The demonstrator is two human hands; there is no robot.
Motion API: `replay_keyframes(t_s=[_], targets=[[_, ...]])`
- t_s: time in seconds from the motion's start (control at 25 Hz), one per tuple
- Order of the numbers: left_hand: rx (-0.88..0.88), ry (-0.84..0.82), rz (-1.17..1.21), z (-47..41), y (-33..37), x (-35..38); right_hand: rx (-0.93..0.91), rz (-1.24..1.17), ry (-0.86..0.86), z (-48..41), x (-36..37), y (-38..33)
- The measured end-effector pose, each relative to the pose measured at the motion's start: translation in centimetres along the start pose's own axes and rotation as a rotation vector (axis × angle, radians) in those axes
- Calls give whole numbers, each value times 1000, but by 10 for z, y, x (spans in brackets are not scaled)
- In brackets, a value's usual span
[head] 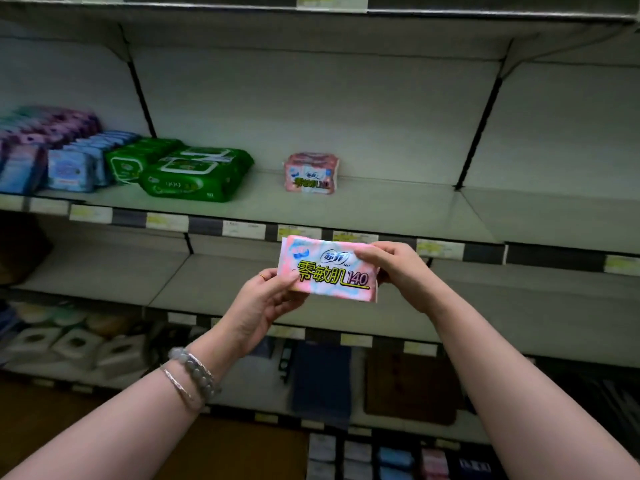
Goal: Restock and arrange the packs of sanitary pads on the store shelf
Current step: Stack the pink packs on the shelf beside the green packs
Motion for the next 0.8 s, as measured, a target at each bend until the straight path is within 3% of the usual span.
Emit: replay_keyframes(t_s=[0.36,0.6,0.8], targets=[[-157,59,-5,-17,-55,-124,153,-32,-43,-35,100,73],[-221,-48,-81,-37,-91,-166,251,36,100,-37,121,131],[-302,-66,-378,-42,-173,-181,347,254,-22,-34,129,202]])
Point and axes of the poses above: each hand's wrist, its own z-axis away from the middle knuckle, its own x-axis out of the palm, y = z × x, the point moved 8 cm from there along -z, towards the middle knuckle, and after that the axes turned 11 degrees about -z, right-handed, at the moved point
